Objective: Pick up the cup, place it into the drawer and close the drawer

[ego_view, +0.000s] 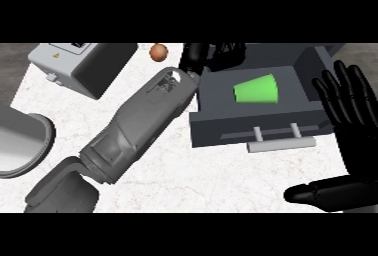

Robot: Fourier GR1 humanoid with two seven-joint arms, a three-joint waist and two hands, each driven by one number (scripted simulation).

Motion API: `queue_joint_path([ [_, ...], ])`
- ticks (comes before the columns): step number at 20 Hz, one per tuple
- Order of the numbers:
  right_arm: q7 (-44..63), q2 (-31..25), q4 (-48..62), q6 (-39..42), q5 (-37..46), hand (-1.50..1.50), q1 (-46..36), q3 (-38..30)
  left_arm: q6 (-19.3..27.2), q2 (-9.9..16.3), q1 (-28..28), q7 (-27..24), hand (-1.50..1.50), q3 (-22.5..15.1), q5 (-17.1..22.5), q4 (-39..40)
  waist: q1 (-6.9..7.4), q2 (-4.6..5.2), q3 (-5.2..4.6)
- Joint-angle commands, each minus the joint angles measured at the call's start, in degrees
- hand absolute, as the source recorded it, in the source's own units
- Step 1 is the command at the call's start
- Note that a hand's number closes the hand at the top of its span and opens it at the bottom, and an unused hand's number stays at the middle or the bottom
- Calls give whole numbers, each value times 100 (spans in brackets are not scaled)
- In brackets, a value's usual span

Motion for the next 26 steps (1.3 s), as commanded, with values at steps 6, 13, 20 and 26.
queue_joint_path([
  [6,-116,-43,79,183,-241,-150,-41,-68,260,0,-16,27,-150,-480,292,61,-63,19,0],
  [13,188,67,-48,31,-512,-150,-198,-87,51,-1,56,-492,-150,-304,949,-375,-10,0,-5],
  [20,11,-92,136,301,-749,-150,-137,-270,-264,-1,-43,-688,-150,202,1300,-709,374,-89,-7],
  [26,53,-777,-277,1132,-733,150,531,-345,-370,512,661,-613,-150,584,1249,-1427,603,-163,-12],
])
